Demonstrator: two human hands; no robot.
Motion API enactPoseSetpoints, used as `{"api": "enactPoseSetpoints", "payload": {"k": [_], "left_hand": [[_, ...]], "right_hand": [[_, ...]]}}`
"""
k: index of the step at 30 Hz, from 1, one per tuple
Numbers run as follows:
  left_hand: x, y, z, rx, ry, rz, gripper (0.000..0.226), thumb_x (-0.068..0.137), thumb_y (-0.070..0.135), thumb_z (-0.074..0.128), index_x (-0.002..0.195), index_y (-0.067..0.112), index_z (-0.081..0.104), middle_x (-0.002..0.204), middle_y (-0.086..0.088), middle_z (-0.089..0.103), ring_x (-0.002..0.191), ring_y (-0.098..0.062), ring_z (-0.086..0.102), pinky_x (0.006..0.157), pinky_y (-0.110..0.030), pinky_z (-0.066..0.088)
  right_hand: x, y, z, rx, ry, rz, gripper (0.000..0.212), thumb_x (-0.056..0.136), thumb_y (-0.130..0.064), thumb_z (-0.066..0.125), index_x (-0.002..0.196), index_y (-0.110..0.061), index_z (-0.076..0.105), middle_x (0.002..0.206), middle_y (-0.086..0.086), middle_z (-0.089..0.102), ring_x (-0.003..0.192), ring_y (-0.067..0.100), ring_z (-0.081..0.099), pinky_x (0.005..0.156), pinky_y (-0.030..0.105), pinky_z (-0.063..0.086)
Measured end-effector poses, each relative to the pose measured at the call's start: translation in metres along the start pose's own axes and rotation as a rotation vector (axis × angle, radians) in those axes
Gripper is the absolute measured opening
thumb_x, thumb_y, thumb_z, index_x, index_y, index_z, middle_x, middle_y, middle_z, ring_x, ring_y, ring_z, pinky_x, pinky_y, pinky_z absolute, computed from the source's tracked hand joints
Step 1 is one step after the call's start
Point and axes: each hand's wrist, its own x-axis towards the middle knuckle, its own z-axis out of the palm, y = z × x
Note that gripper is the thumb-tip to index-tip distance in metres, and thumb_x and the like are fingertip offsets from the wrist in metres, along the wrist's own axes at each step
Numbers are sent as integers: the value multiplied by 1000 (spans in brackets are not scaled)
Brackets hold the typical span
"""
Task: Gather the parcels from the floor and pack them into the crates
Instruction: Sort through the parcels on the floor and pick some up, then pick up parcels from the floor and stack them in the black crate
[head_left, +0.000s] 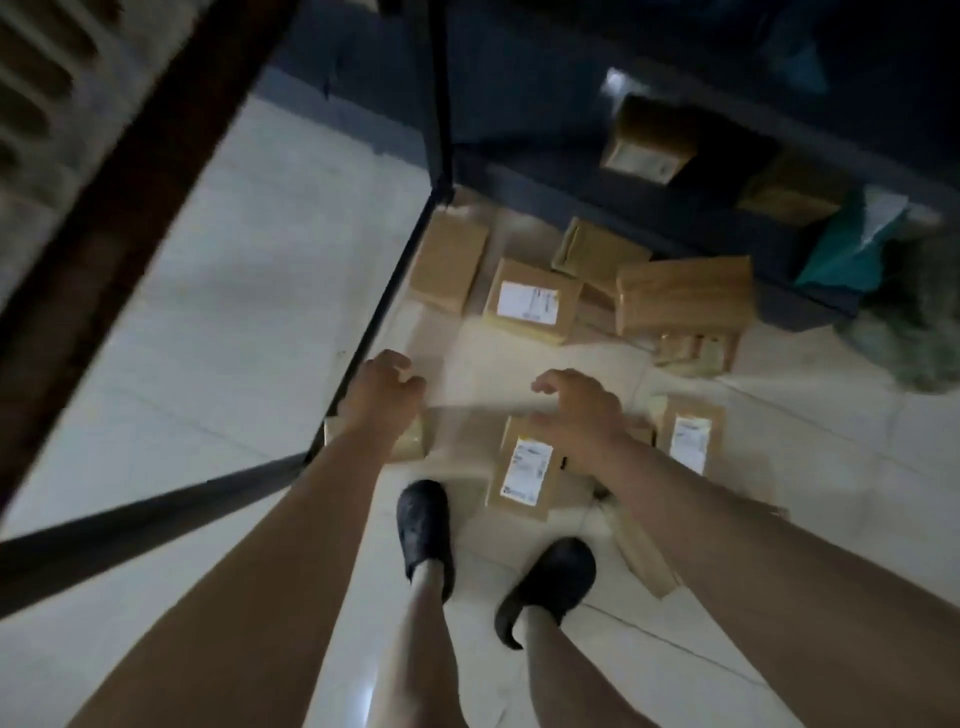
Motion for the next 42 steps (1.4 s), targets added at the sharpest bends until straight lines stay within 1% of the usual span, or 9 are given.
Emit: {"api": "enactPoseSetpoints", "payload": {"k": [9, 17, 20, 24, 27, 30, 36, 39, 42], "left_hand": [[110, -200, 128, 186, -49, -217, 43, 81, 18, 55, 124, 16, 50, 126, -14, 52, 115, -33, 49, 92, -41, 42], [190, -276, 184, 27, 136, -321, 57, 84, 18, 52, 137, 9, 33, 143, -16, 33, 129, -38, 29, 101, -44, 31], [206, -284, 192, -70, 225, -381, 79, 84, 33, 61, 146, 14, 16, 156, -10, 10, 139, -33, 14, 108, -44, 25], [213, -275, 192, -208, 258, -518, 90, 81, 38, 62, 149, 24, 5, 152, -11, 23, 136, -32, 22, 106, -46, 27], [209, -252, 200, -293, 233, -499, 90, 79, 30, 59, 149, 24, 3, 149, -12, 23, 130, -35, 30, 102, -46, 30], [208, -224, 213, -457, 212, -334, 72, 80, 27, 58, 144, 17, 26, 139, -12, 32, 113, -27, 44, 91, -35, 36], [219, -178, 241, -614, 265, -253, 30, 82, 37, 64, 93, 14, 48, 80, 5, 55, 72, -10, 54, 57, -24, 37], [224, -168, 246, -595, 252, -275, 32, 82, 36, 65, 97, 15, 46, 83, 5, 56, 71, -9, 52, 63, -27, 42], [226, -167, 240, -687, 122, -274, 46, 79, 20, 71, 116, 23, 44, 92, 4, 59, 77, -6, 57, 66, -24, 46]], "right_hand": [[119, 12, 243, 57, -205, -4, 44, 81, -34, 63, 120, -20, 51, 126, 1, 56, 114, 24, 53, 91, 35, 43], [197, -12, 361, 350, -234, 59, 76, 79, -36, 67, 142, -16, 29, 138, 5, 46, 123, 24, 46, 97, 33, 40], [213, -8, 375, 480, -242, 132, 90, 77, -39, 68, 147, -20, 15, 146, 3, 38, 130, 23, 40, 96, 26, 34], [220, -3, 370, 686, -242, 231, 88, 74, -44, 71, 145, -25, 23, 134, -3, 49, 119, 17, 49, 86, 20, 33], [230, 18, 348, 780, -14, 272, 40, 71, -37, 76, 97, -26, 47, 95, -9, 59, 84, 13, 55, 73, 19, 39], [246, 44, 313, 782, 142, 290, 40, 72, -42, 75, 75, -25, 39, 74, -13, 50, 66, 4, 49, 53, 12, 36], [272, 86, 274, 740, 219, 398, 53, 76, -53, 65, 109, -19, 41, 98, -4, 54, 81, 17, 54, 68, 26, 37], [276, 101, 272, 717, 133, 378, 72, 77, -51, 66, 136, -26, 35, 125, -2, 49, 112, 21, 51, 84, 24, 36], [274, 115, 268, 750, 80, 292, 59, 74, -32, 74, 127, -21, 50, 105, -6, 61, 93, 12, 59, 79, 23, 40]]}}
